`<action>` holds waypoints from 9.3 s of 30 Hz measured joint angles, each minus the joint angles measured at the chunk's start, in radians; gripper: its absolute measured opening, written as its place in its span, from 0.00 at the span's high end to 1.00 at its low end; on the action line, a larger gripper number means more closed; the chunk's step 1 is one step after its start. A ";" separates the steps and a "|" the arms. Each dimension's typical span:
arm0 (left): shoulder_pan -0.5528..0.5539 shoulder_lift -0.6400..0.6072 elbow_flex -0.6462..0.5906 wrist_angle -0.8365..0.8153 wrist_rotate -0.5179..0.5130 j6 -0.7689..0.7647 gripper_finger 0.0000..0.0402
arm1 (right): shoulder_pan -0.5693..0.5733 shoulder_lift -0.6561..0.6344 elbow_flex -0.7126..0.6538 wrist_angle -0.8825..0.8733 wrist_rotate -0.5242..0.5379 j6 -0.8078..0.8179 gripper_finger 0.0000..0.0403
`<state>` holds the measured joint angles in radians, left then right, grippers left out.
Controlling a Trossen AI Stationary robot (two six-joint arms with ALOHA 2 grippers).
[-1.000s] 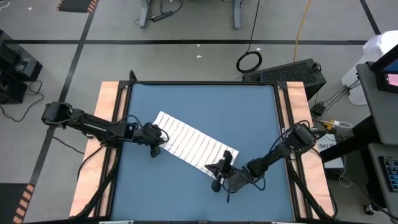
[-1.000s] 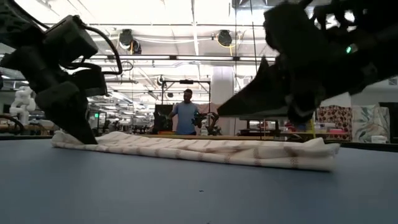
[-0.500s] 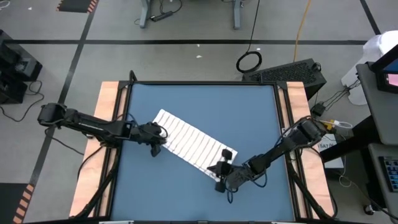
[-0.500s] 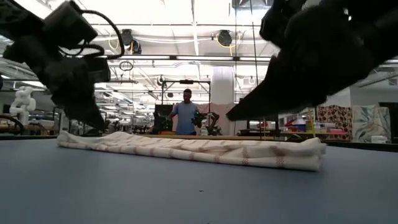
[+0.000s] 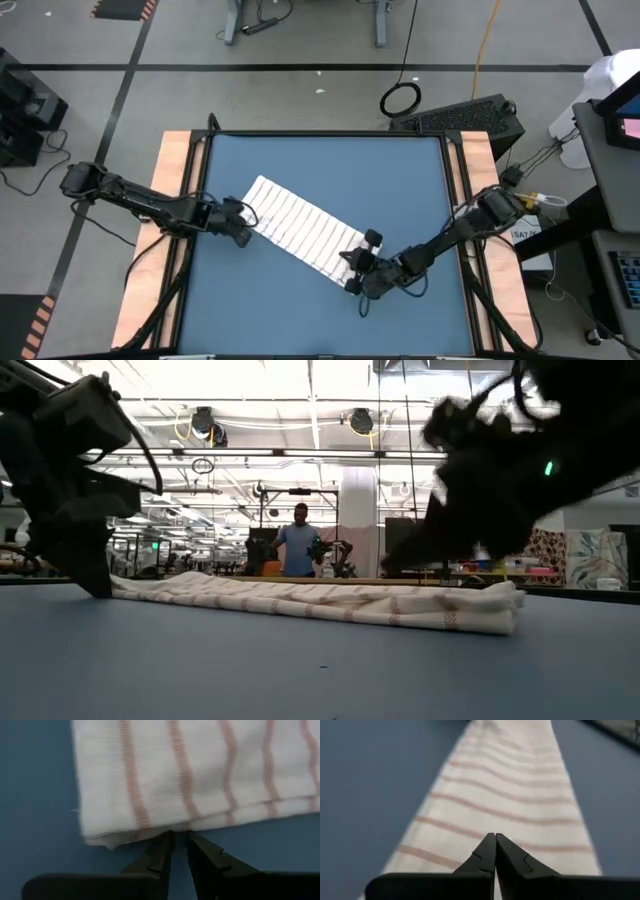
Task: Roll towel
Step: Roll the white towel
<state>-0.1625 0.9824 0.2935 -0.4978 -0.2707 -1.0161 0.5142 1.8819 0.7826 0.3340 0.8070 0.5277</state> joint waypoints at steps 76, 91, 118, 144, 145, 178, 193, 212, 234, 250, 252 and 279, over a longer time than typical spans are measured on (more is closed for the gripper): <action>-0.122 0.356 0.146 0.791 -0.025 0.612 0.83 | 0.099 -0.162 0.094 -0.334 -0.113 0.099 1.00; -0.442 0.485 0.147 0.989 -0.304 0.528 0.81 | 0.113 -0.071 0.073 -0.342 -0.084 -0.056 1.00; -0.163 0.655 0.146 0.802 -0.388 0.396 0.81 | 0.145 0.027 0.073 -0.094 -0.164 0.281 1.00; -0.279 0.468 0.113 0.678 -0.232 0.394 0.89 | 0.035 0.131 0.078 0.133 -0.286 -0.058 1.00; -0.276 0.482 0.113 0.672 -0.230 0.395 0.89 | 0.035 0.138 0.079 0.143 -0.287 -0.038 1.00; -0.030 0.390 0.118 0.736 -0.217 0.673 0.89 | 0.009 0.058 0.188 -0.011 -0.173 -0.173 1.00; 0.151 0.532 0.119 0.807 -0.029 0.730 0.97 | -0.287 0.064 0.187 -0.192 -0.488 -0.105 1.00; 0.223 0.501 0.141 0.953 0.200 0.893 0.97 | -0.184 -0.025 0.186 -0.188 -0.380 -0.061 1.00; -0.521 0.458 0.142 1.110 -0.084 0.764 0.54 | 0.217 0.106 0.187 0.060 -0.212 -0.041 0.73; -0.676 0.820 0.385 1.191 -0.254 0.790 0.37 | 0.214 0.250 0.187 0.239 -0.173 -0.059 0.49; -0.676 0.861 0.409 1.191 -0.258 0.794 0.37 | 0.213 0.251 0.187 0.239 -0.168 -0.049 0.49; -0.635 1.012 0.448 1.033 -0.262 0.590 0.39 | 0.215 0.248 0.272 0.095 -0.125 -0.148 0.51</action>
<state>-0.7978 1.9946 0.7410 0.5352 -0.5327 -0.4256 0.7289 2.1303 1.0542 0.4294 0.6822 0.3798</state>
